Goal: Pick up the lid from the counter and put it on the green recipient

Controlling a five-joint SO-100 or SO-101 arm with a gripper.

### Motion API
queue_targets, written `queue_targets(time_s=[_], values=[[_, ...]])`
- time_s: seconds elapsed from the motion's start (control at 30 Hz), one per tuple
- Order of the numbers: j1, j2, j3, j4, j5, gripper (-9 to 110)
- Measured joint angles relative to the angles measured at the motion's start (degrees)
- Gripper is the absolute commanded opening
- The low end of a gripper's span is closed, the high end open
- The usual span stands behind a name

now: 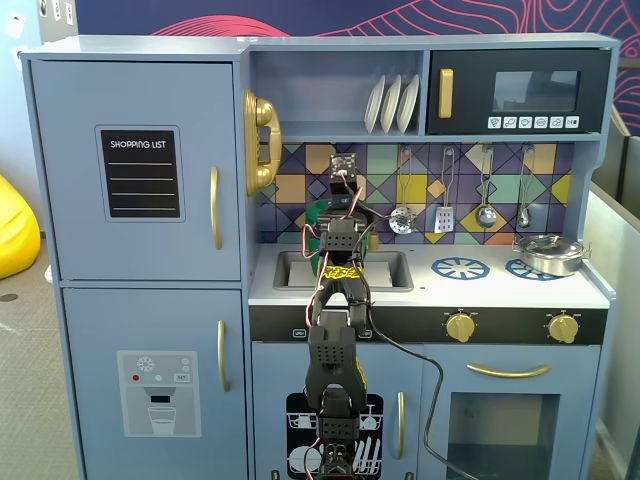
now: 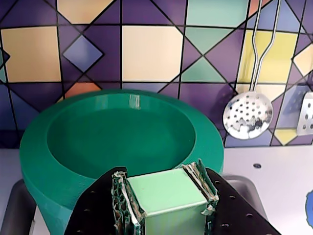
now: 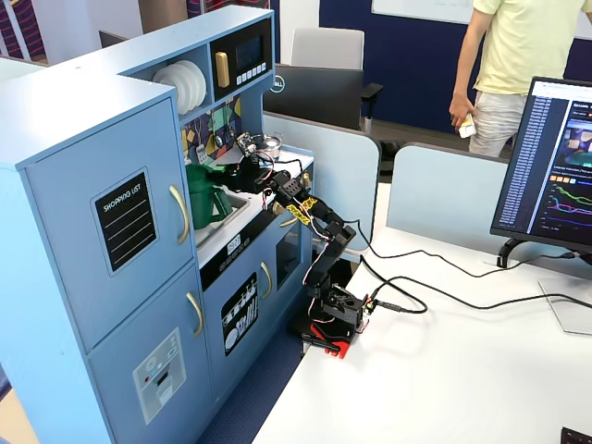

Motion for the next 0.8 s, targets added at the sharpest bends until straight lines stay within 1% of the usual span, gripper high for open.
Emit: queue_targets(time_s=[0.13,0.17,0.2,0.3,0.37,0.4,0.5,0.67,0.73,0.8], values=[[0.0,0.6,1.1,-0.3,0.3,0],[0.0,0.8,1.3,-0.5,0.3,4],[0.0,0.8,1.5,-0.9,0.3,12],[0.0,0.8,2.1,-3.2,0.6,30],[0.0,0.8,2.1,-4.7,1.1,38],[-0.1,0.8,2.1,-5.6,1.3,39],[-0.3,0.8,2.1,-8.4,1.7,40],[-0.4,1.2,2.1,-9.1,1.6,39],[-0.4,3.3,2.0,-7.8,1.6,38],[-0.4,7.2,2.0,-3.6,1.6,38]])
